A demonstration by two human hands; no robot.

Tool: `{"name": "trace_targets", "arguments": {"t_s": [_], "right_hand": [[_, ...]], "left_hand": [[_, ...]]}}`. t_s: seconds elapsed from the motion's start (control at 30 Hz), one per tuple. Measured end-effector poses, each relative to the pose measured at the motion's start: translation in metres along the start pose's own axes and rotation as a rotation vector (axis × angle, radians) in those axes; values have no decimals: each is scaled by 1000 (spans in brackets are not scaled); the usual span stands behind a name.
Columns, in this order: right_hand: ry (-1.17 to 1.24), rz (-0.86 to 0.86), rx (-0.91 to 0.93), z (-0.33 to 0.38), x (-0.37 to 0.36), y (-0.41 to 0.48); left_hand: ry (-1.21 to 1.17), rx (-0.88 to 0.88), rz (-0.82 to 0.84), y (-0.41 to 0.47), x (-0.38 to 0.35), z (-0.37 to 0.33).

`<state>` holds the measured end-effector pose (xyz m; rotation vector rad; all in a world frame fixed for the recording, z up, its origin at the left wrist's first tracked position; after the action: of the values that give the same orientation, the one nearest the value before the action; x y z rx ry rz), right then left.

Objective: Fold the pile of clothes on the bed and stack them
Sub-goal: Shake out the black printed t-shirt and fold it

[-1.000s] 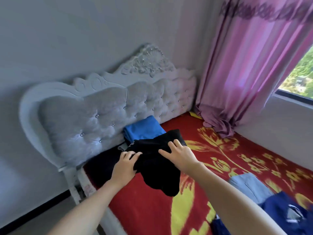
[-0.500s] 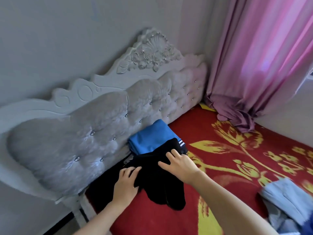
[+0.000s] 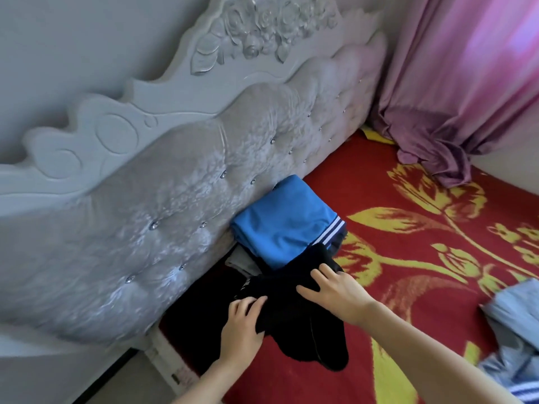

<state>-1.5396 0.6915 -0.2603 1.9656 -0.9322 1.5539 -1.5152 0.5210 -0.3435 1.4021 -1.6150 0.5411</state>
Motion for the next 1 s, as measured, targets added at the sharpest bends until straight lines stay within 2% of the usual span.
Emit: {"name": "trace_targets", "arguments": {"t_s": [0.1,0.23,0.3,0.37,0.4,0.43,0.47,0.5,0.57,0.6,0.67,0.7,0.8,0.87,1.0], "right_hand": [[1,-178,132,27,20,25],[102,-510,250,78,54,68],[140,-617,314,102,61,87],[139,-609,363,112,48,103],[114,-569,370,113,34,107],[79,-472,359,111,17,111],[44,-282,309,105,-1,113],[20,-84,237,98,-19,110],[22,324,138,88,-56,86],[35,456,121,89,-71,70],[99,576,80,94,-82,50],[120,572,50,98,-84,44],[236,422,-120,99,-83,34],[247,340,-156,96,-80,29],[266,280,-317,74,-81,6]], "left_hand": [[18,86,-98,-25,29,21],[146,189,-474,-78,97,45],[266,293,-550,-97,124,50],[296,393,-536,-105,130,54],[262,424,-475,-105,121,58],[222,467,-332,-105,100,65],[170,520,-105,-104,73,75],[157,503,177,-101,39,78],[230,433,577,-99,-8,83],[236,411,664,-96,-23,85],[165,484,905,-100,-45,86],[158,493,945,-97,-49,83],[184,484,937,-89,-50,84],[228,448,956,-90,-49,87],[270,400,883,-76,-37,79]]}}
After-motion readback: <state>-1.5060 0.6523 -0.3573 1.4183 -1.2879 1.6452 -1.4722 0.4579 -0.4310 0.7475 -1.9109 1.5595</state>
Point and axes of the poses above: each hand's wrist, its own y-axis towards the middle knuckle, its own x-axis out of the back of the hand, z = x × y, the point moved 6 cm from there along y, towards the middle knuckle, and after that the axes turned 2 degrees about -z, right-handed, at the moved point
